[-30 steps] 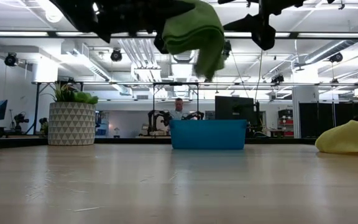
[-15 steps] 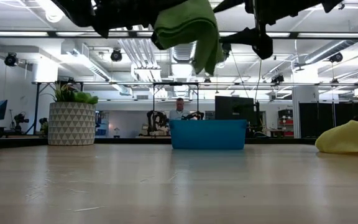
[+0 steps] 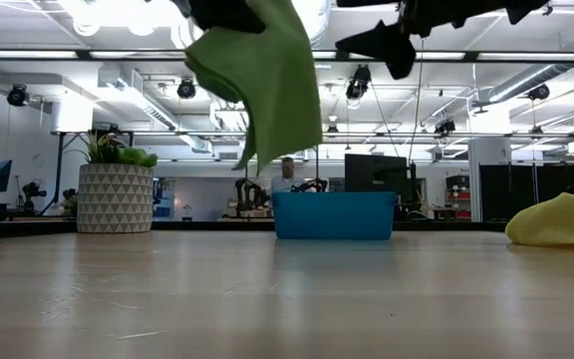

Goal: Fold microfiber towels
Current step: Fold the green microfiber cloth

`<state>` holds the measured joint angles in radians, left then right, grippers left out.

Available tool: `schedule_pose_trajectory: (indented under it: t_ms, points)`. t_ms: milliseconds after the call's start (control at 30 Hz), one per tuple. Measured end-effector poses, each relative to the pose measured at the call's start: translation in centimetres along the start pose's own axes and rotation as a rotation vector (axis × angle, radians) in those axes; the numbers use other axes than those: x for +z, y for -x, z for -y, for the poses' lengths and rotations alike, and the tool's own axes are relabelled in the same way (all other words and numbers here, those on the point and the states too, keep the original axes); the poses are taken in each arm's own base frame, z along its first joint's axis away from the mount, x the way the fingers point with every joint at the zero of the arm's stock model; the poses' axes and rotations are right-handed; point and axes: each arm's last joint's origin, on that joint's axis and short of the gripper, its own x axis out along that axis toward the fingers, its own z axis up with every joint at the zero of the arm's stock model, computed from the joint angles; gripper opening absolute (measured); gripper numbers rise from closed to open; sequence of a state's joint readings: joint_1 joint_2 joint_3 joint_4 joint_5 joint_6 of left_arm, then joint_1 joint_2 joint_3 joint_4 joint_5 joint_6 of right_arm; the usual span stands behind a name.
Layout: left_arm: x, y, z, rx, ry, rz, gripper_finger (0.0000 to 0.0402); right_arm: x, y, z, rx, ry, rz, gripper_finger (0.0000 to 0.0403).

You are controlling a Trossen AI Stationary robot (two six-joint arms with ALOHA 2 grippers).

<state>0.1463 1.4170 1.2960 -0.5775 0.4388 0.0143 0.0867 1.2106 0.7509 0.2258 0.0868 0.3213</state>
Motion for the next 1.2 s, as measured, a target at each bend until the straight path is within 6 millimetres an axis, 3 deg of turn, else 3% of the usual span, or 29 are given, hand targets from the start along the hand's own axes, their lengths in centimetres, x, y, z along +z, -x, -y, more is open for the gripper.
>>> schedule_pose_trajectory:
  t_ms: [300,433,567,767,900,967,1100,1200]
  points:
    - [1.2,0.6,1.9,-0.005,0.007,-0.107,0.0000,1.3,-3.0,1.0,-0.035,0.134,-0.012,0.0305]
    - [1.4,0.1,2.5,0.022,0.006,-0.167,0.0000,1.7,-5.2,1.6,0.062,0.124,-0.070,0.0309]
    - [1.6,-0.3,2.7,0.043,0.006,-0.203,0.0000,1.7,-7.6,1.6,0.205,0.107,-0.156,0.0300]
    - [1.6,-0.1,2.7,0.091,0.017,-0.228,0.0000,0.7,-10.0,1.8,0.252,0.133,-0.359,0.0273]
    - [1.5,0.1,2.7,0.104,0.019,-0.237,0.0000,0.4,-10.6,1.9,0.250,0.153,-0.391,0.0226]
    - [1.5,0.2,2.7,0.124,0.017,-0.238,0.0000,0.2,-10.6,1.9,0.250,0.159,-0.397,0.0183]
    - [1.5,0.3,2.6,0.145,0.015,-0.234,0.0000,0.2,-10.3,2.0,0.247,0.172,-0.414,0.0054]
    - [1.5,0.3,2.4,0.150,0.013,-0.231,0.0010,0.6,-9.8,2.2,0.230,0.176,-0.421,0.0019]
